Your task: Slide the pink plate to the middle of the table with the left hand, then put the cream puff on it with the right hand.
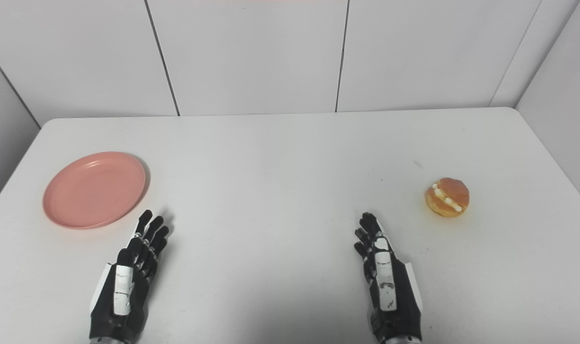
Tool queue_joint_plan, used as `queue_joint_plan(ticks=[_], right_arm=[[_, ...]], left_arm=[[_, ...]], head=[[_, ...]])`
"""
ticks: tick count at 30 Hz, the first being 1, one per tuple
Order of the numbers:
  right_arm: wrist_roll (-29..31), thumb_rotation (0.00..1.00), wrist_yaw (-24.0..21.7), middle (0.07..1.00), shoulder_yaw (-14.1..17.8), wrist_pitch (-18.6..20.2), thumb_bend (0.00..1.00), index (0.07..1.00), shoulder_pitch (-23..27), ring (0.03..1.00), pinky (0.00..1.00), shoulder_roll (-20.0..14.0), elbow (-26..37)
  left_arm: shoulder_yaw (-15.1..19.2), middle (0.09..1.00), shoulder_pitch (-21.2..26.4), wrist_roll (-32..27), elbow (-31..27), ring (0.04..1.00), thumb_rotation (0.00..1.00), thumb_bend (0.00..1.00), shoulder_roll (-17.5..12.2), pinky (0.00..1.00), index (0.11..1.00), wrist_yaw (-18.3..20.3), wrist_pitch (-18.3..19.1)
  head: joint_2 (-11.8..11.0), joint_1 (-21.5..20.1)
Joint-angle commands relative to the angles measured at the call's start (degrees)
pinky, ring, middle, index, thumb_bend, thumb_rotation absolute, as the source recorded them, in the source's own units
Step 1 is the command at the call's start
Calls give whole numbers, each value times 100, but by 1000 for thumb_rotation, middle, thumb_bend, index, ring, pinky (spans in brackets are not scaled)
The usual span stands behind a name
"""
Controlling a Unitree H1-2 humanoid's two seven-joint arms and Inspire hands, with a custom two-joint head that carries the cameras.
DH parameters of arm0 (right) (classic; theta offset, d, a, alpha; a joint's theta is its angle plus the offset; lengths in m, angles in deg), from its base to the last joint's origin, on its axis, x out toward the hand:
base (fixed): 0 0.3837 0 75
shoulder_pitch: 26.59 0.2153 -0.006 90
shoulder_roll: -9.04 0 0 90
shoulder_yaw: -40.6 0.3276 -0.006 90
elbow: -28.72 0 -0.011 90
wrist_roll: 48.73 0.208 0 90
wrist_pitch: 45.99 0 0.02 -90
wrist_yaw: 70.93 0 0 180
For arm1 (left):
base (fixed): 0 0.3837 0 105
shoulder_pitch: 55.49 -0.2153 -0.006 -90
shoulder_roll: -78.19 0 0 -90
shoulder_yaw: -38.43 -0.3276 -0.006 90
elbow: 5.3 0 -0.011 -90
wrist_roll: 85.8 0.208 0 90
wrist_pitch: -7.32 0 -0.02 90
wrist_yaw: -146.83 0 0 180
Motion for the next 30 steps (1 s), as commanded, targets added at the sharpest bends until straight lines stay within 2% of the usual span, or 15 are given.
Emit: queue_joint_plan(ticks=[1, 5, 7, 11, 19, 23, 30], right_arm=[[23, 968, -22, 947, -16, 28, 825, 913, -128, 944, 959, -21, 200], [14, 970, -23, 942, -20, 44, 827, 910, -129, 940, 950, -25, 205], [16, 969, -22, 939, -20, 50, 829, 909, -128, 940, 943, -23, 210], [28, 970, -29, 939, -20, 69, 833, 912, -124, 941, 941, -25, 212], [55, 967, -40, 937, -19, 105, 835, 912, -123, 941, 943, -39, 217], [54, 965, -36, 937, -21, 117, 836, 910, -122, 941, 942, -40, 223], [57, 970, -39, 934, -27, 156, 833, 908, -115, 934, 932, -43, 229]], left_arm=[[20, 912, -196, -75, -109, 925, 954, 906, 27, 984, 950, -65, -28], [38, 822, -186, -143, -122, 823, 928, 875, 52, 885, 862, -78, -118], [30, 738, -172, -185, -114, 729, 907, 841, 37, 787, 757, -37, -211], [11, 678, -147, -220, -157, 677, 891, 830, 33, 725, 688, -37, -205], [12, 741, -145, -192, -132, 737, 904, 827, 37, 746, 731, -68, -193], [11, 848, -158, -56, -132, 855, 915, 851, 30, 869, 805, -134, -141], [19, 947, -167, 16, -100, 938, 921, 869, 30, 957, 898, -169, -124]], head=[[8, 6], [8, 6], [16, 2], [16, 2], [22, 10], [25, 8], [25, 8]])
